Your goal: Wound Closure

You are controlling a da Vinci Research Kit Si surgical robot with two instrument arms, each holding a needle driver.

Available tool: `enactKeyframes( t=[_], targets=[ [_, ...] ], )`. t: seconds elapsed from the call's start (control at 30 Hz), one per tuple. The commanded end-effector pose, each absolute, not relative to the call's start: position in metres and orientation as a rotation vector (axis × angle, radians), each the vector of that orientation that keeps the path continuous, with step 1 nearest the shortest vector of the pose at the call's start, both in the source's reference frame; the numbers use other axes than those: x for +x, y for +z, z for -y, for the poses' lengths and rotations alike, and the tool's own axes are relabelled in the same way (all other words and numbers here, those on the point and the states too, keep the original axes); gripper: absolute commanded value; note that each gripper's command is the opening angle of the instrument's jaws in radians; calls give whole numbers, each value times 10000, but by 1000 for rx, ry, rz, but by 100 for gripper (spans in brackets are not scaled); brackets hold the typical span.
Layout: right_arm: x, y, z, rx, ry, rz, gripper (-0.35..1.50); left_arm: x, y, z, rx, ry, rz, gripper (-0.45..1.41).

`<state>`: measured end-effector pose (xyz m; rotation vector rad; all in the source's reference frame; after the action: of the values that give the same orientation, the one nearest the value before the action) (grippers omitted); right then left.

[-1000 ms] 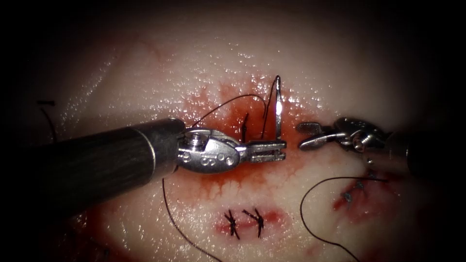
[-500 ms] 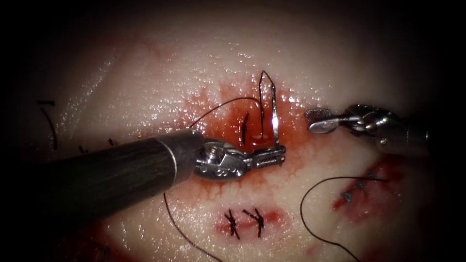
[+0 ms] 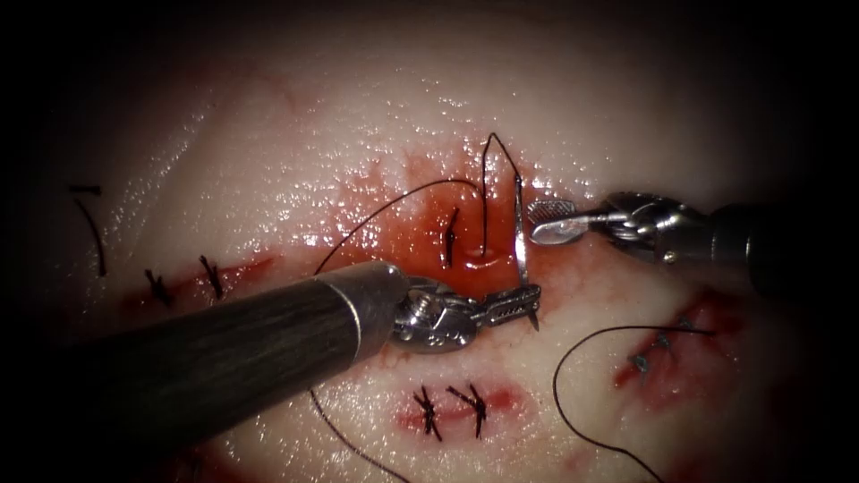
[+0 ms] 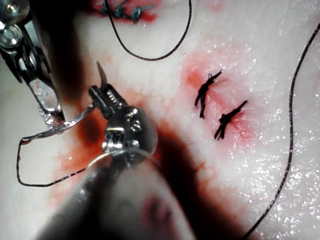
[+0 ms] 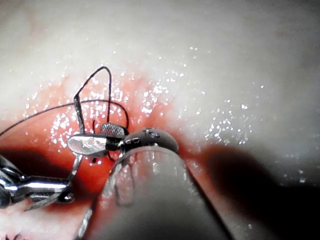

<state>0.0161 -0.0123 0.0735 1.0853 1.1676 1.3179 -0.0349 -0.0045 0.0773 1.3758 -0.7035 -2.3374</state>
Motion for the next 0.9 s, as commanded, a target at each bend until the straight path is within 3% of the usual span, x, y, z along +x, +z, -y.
enactKeyframes(
  t=[0.03, 0.67, 0.9],
  targets=[
    [169, 743, 124, 1074, 1315, -1143, 147, -353, 778, 44, 1377, -2336, 701, -45],
    [189, 748, 128, 1077, 1288, -1133, 147, -359, 779, 47, 1342, -2310, 727, -45],
    [194, 751, 129, 1057, 1244, -1124, 125, -360, 778, 48, 1342, -2309, 723, -45]
  ],
)
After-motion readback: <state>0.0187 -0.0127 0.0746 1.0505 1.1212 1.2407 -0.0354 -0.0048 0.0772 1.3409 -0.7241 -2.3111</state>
